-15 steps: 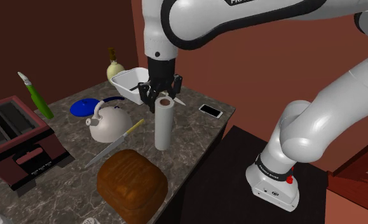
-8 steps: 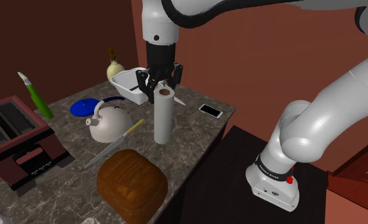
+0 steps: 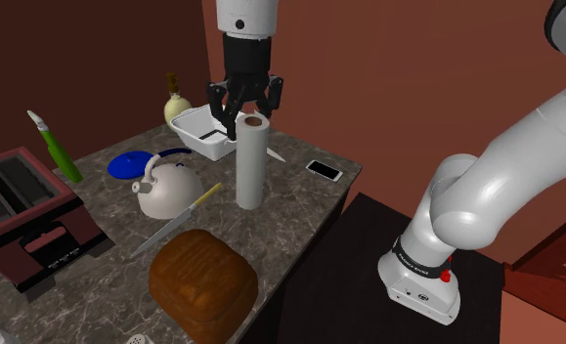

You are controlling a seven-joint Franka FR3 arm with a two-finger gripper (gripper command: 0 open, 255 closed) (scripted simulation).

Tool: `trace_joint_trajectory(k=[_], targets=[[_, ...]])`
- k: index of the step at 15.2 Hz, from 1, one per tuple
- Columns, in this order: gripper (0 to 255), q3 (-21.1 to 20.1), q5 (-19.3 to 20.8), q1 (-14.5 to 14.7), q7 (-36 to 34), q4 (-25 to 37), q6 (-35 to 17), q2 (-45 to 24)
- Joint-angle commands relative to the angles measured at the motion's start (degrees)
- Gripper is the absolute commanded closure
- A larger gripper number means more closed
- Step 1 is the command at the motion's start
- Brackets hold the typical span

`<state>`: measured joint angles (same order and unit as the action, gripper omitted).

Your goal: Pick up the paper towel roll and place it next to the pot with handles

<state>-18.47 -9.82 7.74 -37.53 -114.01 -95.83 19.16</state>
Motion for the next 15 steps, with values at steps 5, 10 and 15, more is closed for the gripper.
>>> trace_joint_trajectory(k=[5, 10, 15], targets=[[255, 0.1, 0.4, -0.2, -0.6, 5.5, 4.6, -1.0], [255, 0.2, 0.7, -0.3, -1.1, 10.4, 8.4, -2.0], [255, 0.2, 1.1, -0.4, -1.7, 15.8, 12.4, -3.5]])
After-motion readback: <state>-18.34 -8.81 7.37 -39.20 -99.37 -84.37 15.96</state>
